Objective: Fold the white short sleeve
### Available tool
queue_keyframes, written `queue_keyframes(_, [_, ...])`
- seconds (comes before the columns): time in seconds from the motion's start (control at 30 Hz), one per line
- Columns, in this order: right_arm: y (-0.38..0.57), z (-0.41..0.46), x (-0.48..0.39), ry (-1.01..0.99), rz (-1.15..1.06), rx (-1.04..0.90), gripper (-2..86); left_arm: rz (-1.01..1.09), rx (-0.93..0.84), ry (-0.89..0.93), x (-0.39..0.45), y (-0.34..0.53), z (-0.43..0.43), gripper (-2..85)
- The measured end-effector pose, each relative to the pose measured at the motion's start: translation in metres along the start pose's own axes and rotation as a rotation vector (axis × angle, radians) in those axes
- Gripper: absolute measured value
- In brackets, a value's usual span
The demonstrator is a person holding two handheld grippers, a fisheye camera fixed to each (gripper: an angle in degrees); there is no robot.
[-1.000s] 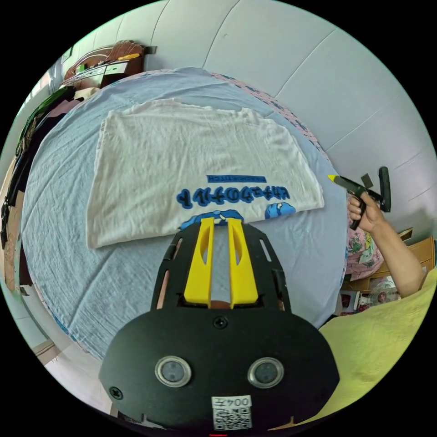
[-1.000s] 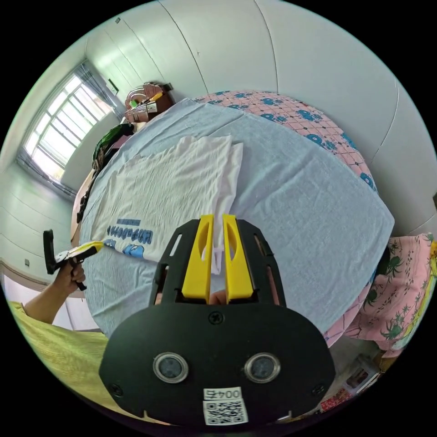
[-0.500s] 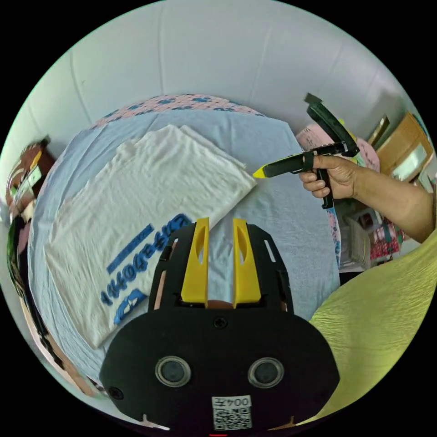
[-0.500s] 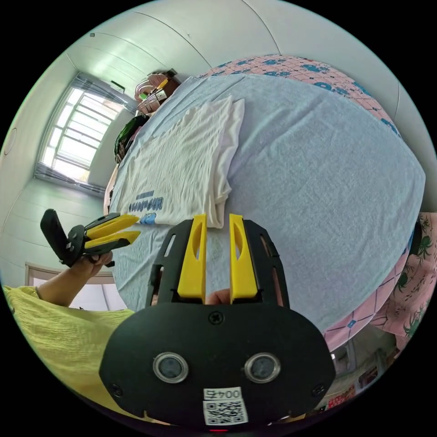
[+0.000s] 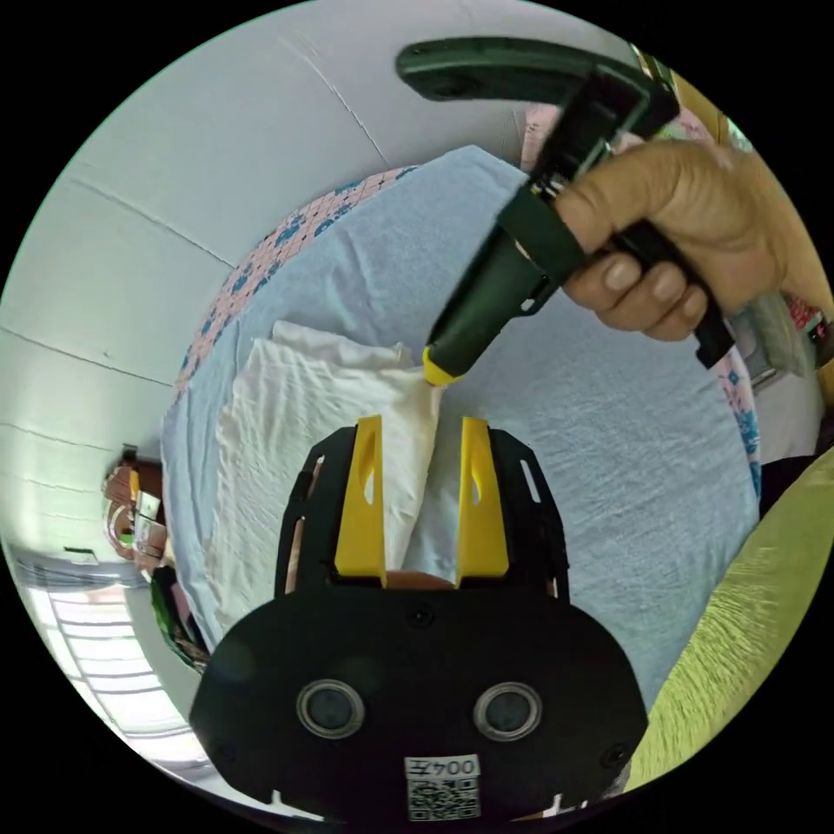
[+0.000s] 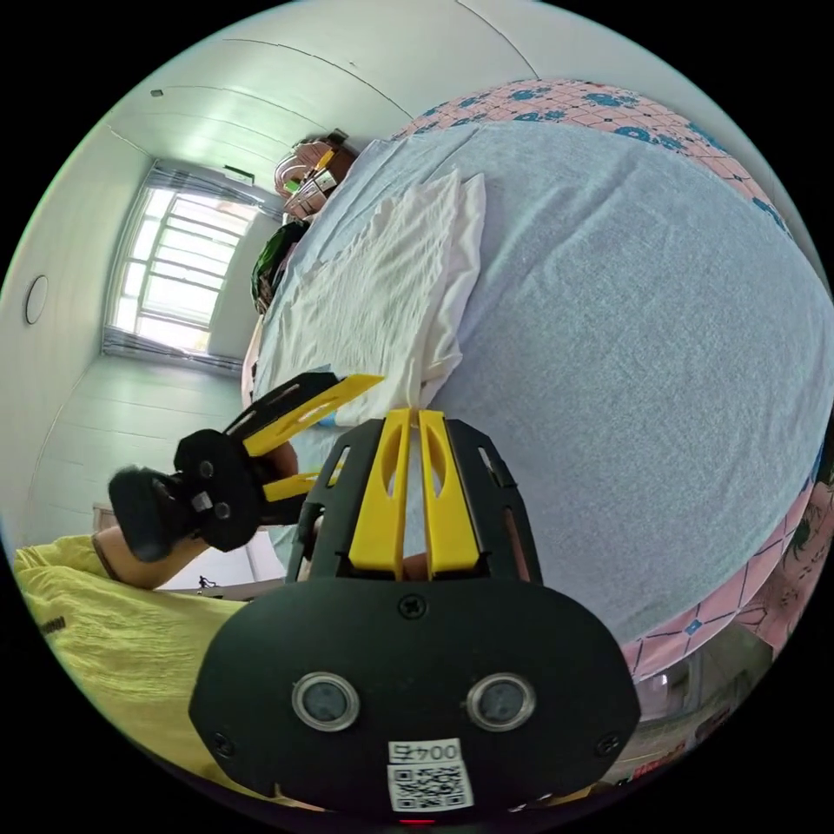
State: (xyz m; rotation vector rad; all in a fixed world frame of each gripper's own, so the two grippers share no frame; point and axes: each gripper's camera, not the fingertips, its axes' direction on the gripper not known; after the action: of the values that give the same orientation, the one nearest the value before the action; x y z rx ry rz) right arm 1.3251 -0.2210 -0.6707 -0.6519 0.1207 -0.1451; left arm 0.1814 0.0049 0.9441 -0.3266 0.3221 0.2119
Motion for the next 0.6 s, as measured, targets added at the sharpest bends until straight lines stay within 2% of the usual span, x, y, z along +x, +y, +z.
queue_keyframes(0.1, [-0.01,-0.003,0.01,-0.068,0.001,-0.01,3.1,0.031,-0.042,-0.114,0.015,-0.013,0.007,9.2])
queue_keyframes(0.17, [-0.018,-0.001,0.02,-0.12,0.008,-0.022,3.4,-0.042,-0.046,-0.163,0.013,-0.018,0.007,4.5])
queue_keyframes(0.23, [-0.023,-0.002,0.031,-0.149,0.02,-0.015,4.0,-0.13,-0.024,-0.129,0.001,-0.017,-0.001,3.3])
queue_keyframes(0.3, [-0.029,-0.007,0.049,-0.196,0.084,0.017,8.3,-0.249,0.002,-0.085,-0.017,-0.012,-0.011,2.5])
queue_keyframes(0.37, [-0.04,-0.006,0.077,-0.353,0.152,0.048,13.2,-0.37,0.043,-0.038,-0.039,0.0,-0.025,2.0])
queue_keyframes(0.47, [-0.061,0.007,0.109,-0.591,0.237,0.089,17.3,-0.435,0.078,-0.021,-0.059,0.013,-0.039,1.7])
queue_keyframes(0.6, [-0.106,0.034,0.122,-0.602,0.267,0.053,20.1,-0.466,0.091,-0.006,-0.075,0.027,-0.049,1.5])
